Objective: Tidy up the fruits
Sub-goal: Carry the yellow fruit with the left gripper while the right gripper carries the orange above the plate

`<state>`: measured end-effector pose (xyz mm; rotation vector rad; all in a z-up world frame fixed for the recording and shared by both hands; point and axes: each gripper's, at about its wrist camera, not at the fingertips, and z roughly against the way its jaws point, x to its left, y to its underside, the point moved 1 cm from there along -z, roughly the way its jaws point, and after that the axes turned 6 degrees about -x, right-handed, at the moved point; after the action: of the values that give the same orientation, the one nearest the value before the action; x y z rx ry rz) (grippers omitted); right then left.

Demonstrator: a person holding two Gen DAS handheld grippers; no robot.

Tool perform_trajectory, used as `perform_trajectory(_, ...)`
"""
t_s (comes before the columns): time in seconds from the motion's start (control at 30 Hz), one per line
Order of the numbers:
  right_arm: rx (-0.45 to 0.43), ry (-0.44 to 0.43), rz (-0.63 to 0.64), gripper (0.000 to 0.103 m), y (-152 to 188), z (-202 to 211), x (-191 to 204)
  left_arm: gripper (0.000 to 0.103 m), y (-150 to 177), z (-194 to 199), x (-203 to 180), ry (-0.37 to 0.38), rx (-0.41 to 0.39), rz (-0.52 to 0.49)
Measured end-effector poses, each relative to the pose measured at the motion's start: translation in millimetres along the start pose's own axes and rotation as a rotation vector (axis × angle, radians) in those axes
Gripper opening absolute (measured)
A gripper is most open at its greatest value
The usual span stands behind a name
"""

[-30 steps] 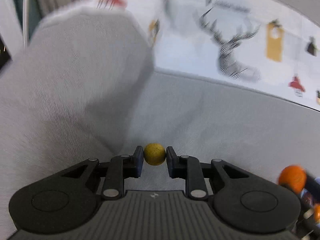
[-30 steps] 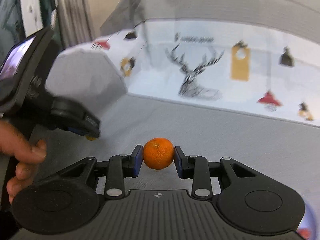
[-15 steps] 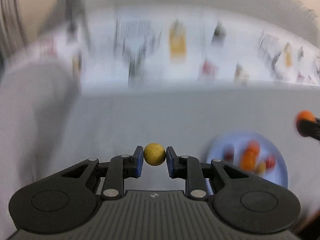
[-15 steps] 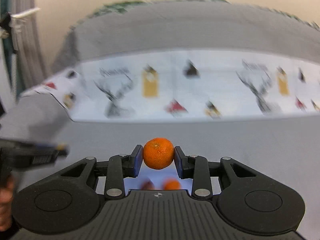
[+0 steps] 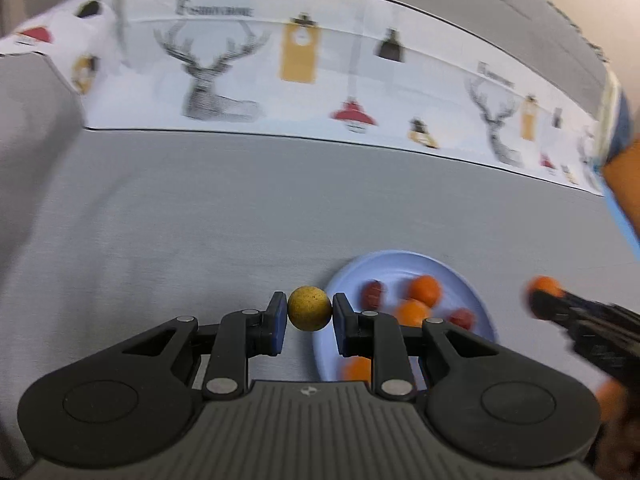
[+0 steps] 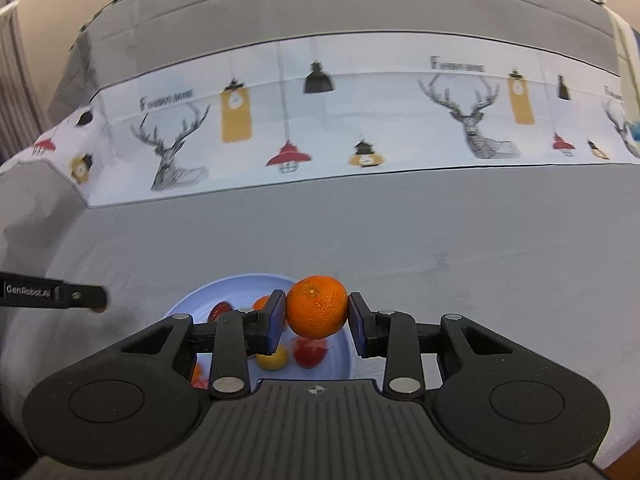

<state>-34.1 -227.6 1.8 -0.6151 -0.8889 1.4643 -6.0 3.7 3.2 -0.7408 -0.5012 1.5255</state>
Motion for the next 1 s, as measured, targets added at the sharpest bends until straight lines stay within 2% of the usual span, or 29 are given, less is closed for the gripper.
perform_trajectory(0.23, 0.072, -0.032, 0.063, 0.035, 8, -19, 19, 0.027, 10, -13, -24, 0.05, 0.015, -0.062)
perform_trajectory(1.0, 0.11, -0.03, 0.117, 0.036, 15, -26, 23, 0.027, 25, -26, -49, 0.109, 0.035, -0.154)
